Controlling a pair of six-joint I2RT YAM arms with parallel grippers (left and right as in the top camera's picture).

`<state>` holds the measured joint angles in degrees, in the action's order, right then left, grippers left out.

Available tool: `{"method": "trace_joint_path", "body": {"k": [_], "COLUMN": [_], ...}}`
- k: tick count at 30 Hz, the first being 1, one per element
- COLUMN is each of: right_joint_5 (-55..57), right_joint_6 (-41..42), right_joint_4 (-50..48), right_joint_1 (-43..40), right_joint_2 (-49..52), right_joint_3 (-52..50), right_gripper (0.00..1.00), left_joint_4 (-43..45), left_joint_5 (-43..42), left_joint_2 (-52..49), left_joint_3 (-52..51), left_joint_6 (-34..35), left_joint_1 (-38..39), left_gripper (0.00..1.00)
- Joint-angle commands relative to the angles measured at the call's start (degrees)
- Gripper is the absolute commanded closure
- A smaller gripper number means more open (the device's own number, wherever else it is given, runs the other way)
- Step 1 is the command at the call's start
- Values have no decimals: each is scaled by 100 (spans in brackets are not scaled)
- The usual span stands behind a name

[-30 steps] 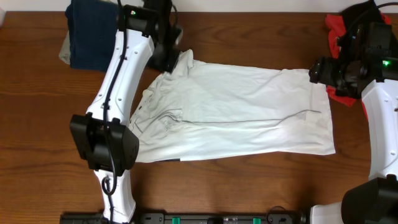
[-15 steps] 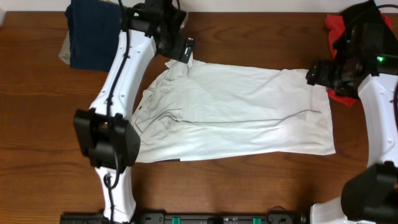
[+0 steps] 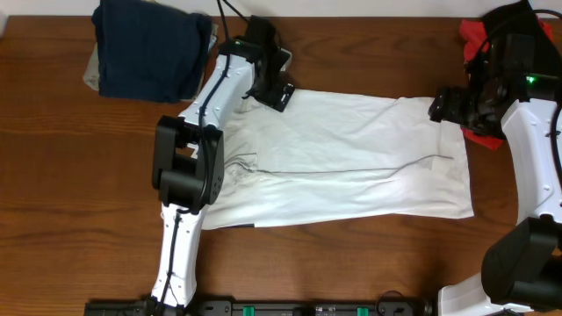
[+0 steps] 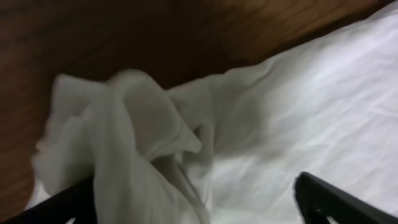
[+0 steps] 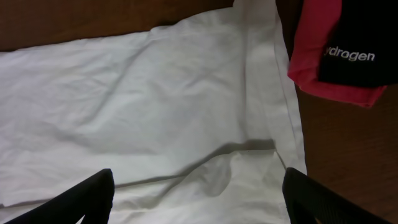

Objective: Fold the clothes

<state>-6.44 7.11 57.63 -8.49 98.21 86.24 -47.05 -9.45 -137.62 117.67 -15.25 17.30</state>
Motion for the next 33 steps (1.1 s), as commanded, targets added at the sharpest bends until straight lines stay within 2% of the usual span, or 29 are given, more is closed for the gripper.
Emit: {"method": "trace_joint_path", "body": {"k": [1, 4, 7, 8, 14, 19, 22, 28, 33], "right_joint_5": [22, 22, 22, 22, 24, 24, 22, 20, 48], "right_joint_6": [-59, -61, -61, -61, -61, -63, -149, -164, -166], "right_joint_4": [-2, 0, -2, 0, 2, -2, -2, -11, -254], "right_joint_1": [63, 63, 63, 63, 63, 63, 63, 63, 63], "right_joint_2": [7, 7, 7, 7, 7, 7, 7, 7, 107], "right_joint_3": [66, 66, 66, 66, 66, 66, 66, 66, 63], "right_gripper": [15, 15, 15, 15, 15, 15, 15, 14, 14], "left_joint_4": [50, 48, 48, 42, -203, -721, -1327, -2730, -2719], "left_joint_5": [310, 400, 413, 415, 737, 826, 824, 824, 824], "left_joint_2": [68, 68, 68, 70, 514, 1381, 1698, 1600, 1578], "left_joint_3": [72, 72, 72, 74, 151, 155, 155, -59, -876], "left_joint_6": [-142, -140, -138, -129, 450, 463, 507, 507, 507], "left_joint_1": [-24, -24, -24, -24, -28, -28, -28, -28, -28], "left_gripper": [18, 65, 89, 94, 94, 94, 94, 94, 94]}}
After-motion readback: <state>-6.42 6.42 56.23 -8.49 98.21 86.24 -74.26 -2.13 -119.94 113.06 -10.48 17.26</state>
